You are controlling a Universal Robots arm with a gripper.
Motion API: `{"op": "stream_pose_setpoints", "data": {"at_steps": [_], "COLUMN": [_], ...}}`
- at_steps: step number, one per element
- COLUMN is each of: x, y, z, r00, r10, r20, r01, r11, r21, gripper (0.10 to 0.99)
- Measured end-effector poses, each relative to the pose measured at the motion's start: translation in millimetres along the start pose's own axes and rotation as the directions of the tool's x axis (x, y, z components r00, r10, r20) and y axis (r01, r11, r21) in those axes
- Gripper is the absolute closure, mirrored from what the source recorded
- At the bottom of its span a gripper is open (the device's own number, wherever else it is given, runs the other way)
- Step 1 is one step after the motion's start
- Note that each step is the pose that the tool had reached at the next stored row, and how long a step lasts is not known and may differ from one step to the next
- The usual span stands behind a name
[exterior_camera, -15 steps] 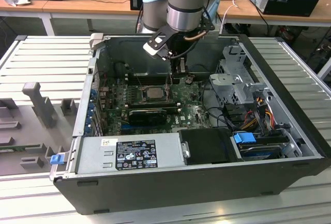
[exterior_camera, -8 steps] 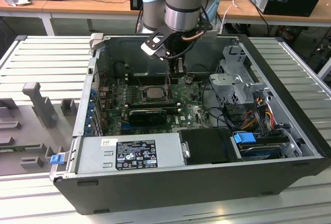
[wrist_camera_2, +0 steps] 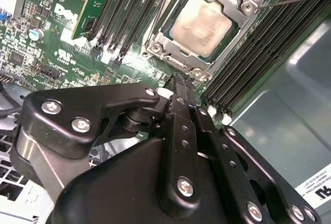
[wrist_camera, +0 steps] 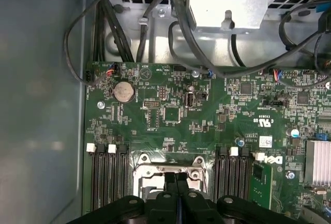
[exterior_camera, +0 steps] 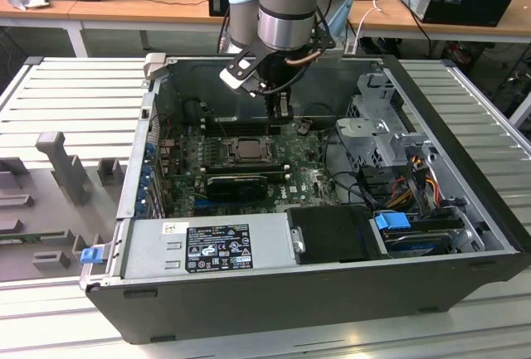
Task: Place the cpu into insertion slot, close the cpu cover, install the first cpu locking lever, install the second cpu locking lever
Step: 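Close the cpu cover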
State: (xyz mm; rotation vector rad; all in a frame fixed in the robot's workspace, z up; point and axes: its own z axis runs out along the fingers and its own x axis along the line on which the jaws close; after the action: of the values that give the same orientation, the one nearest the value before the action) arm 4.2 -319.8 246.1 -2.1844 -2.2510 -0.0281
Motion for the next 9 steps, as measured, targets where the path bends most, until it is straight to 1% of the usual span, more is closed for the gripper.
{"op": "stream_pose_setpoints", "data": {"at_steps": [1,3,4,6,7,9], "x": [-0.1,-0.2,-0.2,0.2,0.5,0.6], "y": [-0.3,-2.0,-5.5,-21.2,-27.3,-30.6], "z": [1.3,10.8,13.1,14.3,14.6,14.6], "r00": [1.0,1.0,1.0,1.0,1.0,1.0], "r10": [0.0,-0.002,-0.002,-0.002,-0.002,-0.002], "r20": [0.0002,0.0002,0.0002,0.0003,0.0001,0.0001], "r01": [0.0,0.002,0.002,0.002,0.002,0.002], "r11": [1.0,1.0,1.0,1.0,1.0,1.0], "r21": [0.0,0.0,0.0,0.0,0.0,0.0], "gripper": [0.98,0.98,0.98,0.98,0.98,0.98]}}
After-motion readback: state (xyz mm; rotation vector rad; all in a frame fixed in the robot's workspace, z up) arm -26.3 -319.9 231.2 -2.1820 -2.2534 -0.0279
